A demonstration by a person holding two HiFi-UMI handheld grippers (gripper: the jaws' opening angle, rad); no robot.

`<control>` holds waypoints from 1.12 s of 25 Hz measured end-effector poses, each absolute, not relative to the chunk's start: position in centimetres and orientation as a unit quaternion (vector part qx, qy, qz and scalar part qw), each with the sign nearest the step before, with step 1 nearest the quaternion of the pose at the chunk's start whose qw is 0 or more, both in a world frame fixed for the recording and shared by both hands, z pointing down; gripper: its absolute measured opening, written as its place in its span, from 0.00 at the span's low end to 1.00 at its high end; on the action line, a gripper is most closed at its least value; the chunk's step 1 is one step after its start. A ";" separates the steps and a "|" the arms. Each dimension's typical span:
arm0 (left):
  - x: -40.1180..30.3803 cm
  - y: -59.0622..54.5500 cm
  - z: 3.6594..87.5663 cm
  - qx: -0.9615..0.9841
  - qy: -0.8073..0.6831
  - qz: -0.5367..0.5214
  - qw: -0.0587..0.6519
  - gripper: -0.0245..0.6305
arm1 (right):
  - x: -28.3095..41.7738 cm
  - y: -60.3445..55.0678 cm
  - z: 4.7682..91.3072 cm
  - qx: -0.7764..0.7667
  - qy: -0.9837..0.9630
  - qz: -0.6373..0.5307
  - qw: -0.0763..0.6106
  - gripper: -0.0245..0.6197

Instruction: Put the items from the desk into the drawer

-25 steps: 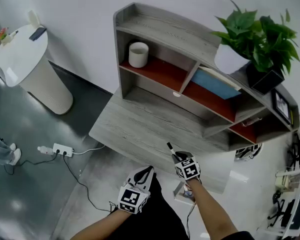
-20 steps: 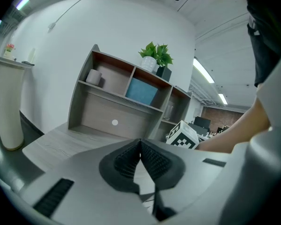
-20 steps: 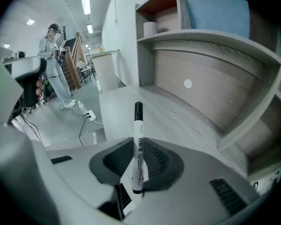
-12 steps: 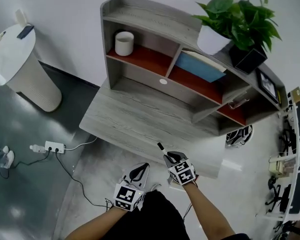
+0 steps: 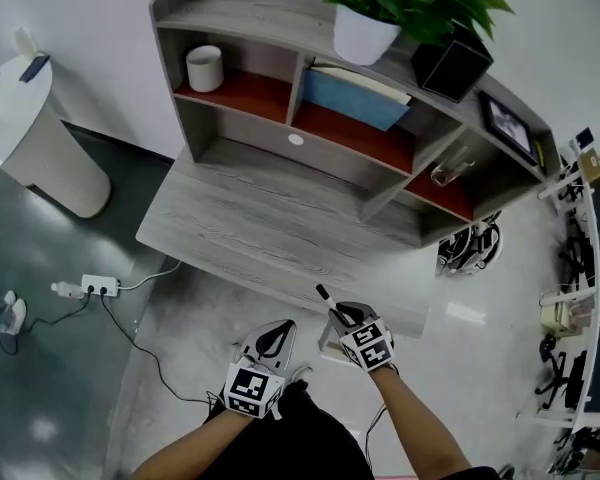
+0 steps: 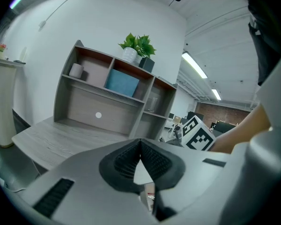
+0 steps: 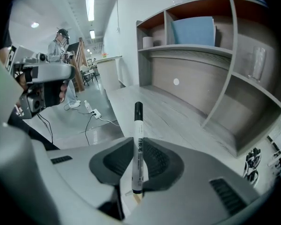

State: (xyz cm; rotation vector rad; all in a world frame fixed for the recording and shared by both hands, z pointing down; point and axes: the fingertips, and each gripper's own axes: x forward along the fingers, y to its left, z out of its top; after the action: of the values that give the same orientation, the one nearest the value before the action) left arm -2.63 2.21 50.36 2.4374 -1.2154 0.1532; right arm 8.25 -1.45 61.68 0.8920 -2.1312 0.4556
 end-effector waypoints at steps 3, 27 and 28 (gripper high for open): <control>-0.4 3.8 50.8 0.876 -0.431 0.066 0.205 0.06 | 10.9 0.5 62.6 0.353 -0.835 0.191 0.377 0.16; 8.4 10.5 54.6 0.859 -0.445 0.108 0.230 0.06 | 21.1 9.6 78.8 0.307 -0.803 0.256 0.443 0.16; 8.5 10.5 54.8 0.857 -0.446 0.110 0.231 0.06 | 21.3 9.5 79.3 0.304 -0.801 0.250 0.451 0.16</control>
State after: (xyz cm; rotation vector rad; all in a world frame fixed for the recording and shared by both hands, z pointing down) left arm 8.50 10.52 54.82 2.3575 -1.2276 0.3013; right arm 21.35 9.52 79.28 0.7507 -1.9788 0.6181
